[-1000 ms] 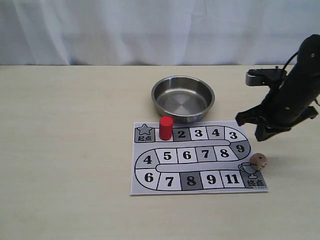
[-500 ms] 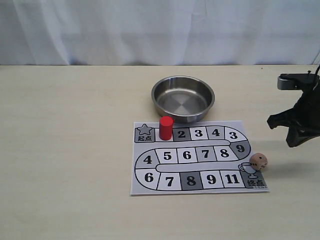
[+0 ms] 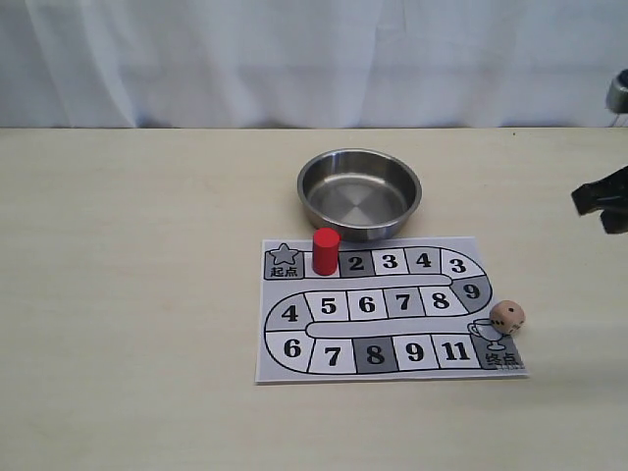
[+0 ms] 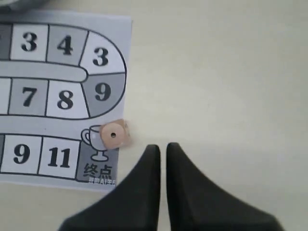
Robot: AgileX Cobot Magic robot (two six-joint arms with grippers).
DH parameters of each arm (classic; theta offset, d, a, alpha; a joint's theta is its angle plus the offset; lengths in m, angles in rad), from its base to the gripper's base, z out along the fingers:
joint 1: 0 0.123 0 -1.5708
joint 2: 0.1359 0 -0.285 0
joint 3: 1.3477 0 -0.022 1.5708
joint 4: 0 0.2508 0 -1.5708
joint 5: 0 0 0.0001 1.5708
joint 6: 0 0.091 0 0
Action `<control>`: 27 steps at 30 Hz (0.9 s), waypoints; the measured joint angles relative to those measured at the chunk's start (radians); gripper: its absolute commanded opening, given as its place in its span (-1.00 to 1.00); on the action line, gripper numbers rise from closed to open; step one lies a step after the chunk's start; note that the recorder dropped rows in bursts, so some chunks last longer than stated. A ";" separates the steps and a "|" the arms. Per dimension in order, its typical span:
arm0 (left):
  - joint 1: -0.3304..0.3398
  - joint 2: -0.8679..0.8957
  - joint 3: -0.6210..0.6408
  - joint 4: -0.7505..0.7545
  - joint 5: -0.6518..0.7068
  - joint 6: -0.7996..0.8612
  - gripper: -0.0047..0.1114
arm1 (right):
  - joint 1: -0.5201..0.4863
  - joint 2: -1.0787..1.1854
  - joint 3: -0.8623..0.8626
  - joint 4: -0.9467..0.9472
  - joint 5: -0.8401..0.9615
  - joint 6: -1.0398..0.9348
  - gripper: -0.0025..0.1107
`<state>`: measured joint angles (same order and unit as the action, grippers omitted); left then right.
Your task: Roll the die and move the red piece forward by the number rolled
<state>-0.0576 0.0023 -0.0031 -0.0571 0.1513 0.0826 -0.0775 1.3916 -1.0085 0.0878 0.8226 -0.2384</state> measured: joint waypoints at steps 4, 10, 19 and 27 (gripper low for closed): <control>0.000 0.000 0.000 0.000 0.000 0.000 -0.92 | 0.000 -0.213 0.043 0.013 -0.036 -0.003 -0.88; 0.000 0.000 0.000 0.000 0.000 0.000 -0.92 | 0.000 -0.522 0.077 0.021 -0.062 -0.004 -0.88; 0.000 0.000 0.000 0.000 0.000 0.000 -0.92 | 0.000 -1.043 0.077 0.027 -0.019 0.029 -0.88; 0.000 0.000 0.000 0.000 0.000 0.000 -0.92 | 0.000 -1.387 0.077 0.032 0.124 0.041 -0.88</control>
<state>-0.0576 0.0023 -0.0031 -0.0571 0.1513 0.0826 -0.0775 0.0045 -0.9311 0.1201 0.9465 -0.1971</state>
